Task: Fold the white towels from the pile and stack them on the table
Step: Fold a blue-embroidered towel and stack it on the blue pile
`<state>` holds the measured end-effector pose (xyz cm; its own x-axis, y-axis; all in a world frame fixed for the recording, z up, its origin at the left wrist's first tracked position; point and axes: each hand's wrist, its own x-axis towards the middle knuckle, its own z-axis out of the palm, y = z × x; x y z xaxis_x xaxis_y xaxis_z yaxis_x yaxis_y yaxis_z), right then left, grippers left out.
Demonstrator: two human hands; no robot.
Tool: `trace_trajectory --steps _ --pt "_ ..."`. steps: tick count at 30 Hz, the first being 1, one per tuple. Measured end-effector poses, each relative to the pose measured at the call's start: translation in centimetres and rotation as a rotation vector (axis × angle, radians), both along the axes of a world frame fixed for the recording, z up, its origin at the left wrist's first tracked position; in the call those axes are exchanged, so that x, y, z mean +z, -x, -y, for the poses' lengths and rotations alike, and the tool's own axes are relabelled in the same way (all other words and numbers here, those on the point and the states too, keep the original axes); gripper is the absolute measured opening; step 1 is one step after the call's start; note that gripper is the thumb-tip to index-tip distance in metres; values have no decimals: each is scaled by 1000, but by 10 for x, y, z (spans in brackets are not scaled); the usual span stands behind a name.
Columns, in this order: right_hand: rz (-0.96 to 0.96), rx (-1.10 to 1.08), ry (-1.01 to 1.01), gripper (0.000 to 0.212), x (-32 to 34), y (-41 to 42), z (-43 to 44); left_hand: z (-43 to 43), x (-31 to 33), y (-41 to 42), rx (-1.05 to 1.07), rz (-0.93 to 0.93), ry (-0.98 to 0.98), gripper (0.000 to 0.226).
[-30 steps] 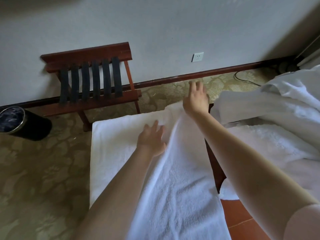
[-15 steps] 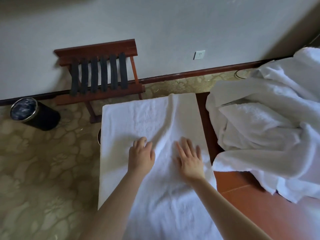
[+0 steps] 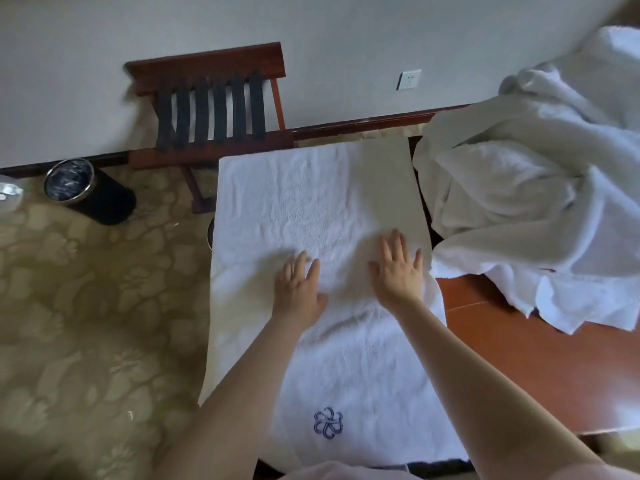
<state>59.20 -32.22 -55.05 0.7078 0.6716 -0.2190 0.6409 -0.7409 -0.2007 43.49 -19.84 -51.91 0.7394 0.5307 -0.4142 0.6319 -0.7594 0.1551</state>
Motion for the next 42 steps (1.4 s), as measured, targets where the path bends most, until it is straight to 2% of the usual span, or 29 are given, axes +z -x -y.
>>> trace_trajectory --steps 4,8,13,16,19,24,26,29,32,35,38,42 --pt "87 101 -173 48 14 44 11 13 10 33 -73 185 -84 31" --pt "105 131 -296 35 21 88 30 21 8 76 -126 177 65 17" --pt "-15 146 -319 26 21 139 48 31 3 127 -87 97 160 22" --pt "-98 175 -344 20 21 171 59 34 3 153 -198 -46 209 46" --pt "-167 240 -284 14 18 200 75 40 8 173 -304 -185 188 66" --pt "-205 298 -245 25 12 234 96 47 16 192 -408 -296 69 39" --pt "-229 318 -245 35 13 241 99 48 20 199 -371 -240 74 25" --pt "-295 351 -224 49 15 252 101 48 32 207 -252 -53 148 7" --pt "-298 313 -218 34 14 263 100 50 44 215 -93 99 211 19" --pt "-260 266 -212 20 13 262 105 52 52 222 -48 163 78 9" --pt "-197 260 -189 17 16 254 120 51 55 228 -1 223 -39 10" --pt "-129 142 -156 17 24 236 147 51 55 231 73 205 -112 8"
